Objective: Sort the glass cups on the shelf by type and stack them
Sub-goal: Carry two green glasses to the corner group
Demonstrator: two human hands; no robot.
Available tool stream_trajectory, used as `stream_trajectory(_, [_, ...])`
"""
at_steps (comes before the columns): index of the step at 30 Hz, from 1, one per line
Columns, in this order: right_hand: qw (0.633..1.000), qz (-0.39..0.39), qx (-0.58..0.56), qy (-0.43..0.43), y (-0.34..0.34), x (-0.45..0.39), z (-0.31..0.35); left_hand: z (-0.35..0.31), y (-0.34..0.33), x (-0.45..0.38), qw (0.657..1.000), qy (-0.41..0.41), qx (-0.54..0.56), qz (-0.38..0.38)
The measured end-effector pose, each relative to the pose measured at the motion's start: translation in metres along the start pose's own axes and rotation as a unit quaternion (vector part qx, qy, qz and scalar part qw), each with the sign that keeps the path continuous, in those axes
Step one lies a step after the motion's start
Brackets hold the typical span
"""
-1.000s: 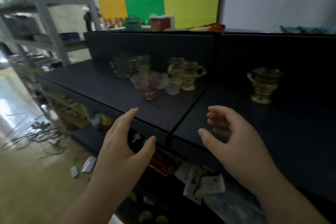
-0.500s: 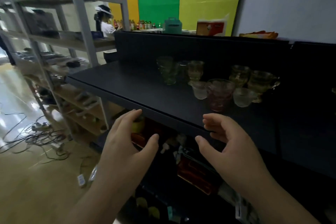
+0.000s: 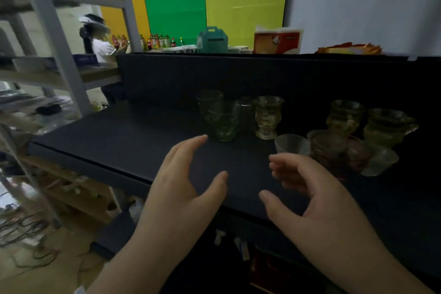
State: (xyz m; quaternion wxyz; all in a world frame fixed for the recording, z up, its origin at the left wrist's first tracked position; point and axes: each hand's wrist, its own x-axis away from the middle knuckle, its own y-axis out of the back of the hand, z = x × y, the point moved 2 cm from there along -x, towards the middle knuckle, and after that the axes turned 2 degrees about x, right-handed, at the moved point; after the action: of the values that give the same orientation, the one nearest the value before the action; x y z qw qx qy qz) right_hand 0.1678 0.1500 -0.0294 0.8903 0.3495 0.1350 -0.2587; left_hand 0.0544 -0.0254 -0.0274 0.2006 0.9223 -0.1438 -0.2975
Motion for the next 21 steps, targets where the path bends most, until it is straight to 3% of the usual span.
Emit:
stream_trajectory(8, [0.997, -0.025, 0.069, -0.026, -0.061, -0.079, 0.02, 0.074, 0.033, -0.086, 0.999, 0.008, 0.028, 0.027])
stream_trajectory(17, [0.965, -0.104, 0.2, -0.132, -0.103, -0.144, 0.038, 0.126, 0.036, -0.228, 0.979, -0.019, 0.109, 0.169])
stream_trajectory(21, [0.936, -0.14, 0.258, -0.195, -0.116, -0.163, 0.026, 0.136, 0.011, -0.266, 0.963, 0.023, 0.112, 0.243])
